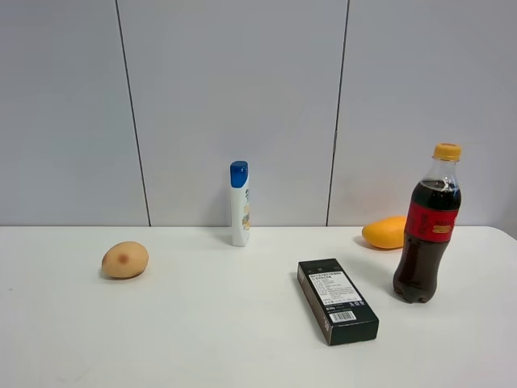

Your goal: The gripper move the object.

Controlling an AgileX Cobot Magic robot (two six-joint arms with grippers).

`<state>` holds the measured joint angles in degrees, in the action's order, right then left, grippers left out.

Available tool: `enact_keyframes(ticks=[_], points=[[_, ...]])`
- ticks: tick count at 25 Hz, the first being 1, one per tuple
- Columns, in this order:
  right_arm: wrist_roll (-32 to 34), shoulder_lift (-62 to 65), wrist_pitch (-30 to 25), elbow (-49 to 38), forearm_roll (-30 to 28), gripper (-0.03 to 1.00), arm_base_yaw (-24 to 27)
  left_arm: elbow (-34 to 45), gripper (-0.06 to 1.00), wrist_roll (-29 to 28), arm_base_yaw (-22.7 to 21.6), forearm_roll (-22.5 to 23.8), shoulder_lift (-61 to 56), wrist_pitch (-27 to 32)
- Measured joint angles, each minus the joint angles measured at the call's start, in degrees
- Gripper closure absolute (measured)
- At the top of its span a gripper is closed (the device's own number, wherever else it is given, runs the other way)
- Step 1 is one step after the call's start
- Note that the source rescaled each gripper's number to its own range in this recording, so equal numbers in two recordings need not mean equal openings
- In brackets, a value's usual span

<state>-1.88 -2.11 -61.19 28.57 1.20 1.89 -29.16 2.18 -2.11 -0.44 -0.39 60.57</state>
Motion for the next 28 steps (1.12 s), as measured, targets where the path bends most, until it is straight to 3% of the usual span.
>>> enact_keyframes(ticks=[28], points=[[0.26, 2.24, 0.00, 0.00, -0.22, -0.03, 0.00, 0.00, -0.06, 0.00, 0.00, 0.00, 0.00, 0.00]])
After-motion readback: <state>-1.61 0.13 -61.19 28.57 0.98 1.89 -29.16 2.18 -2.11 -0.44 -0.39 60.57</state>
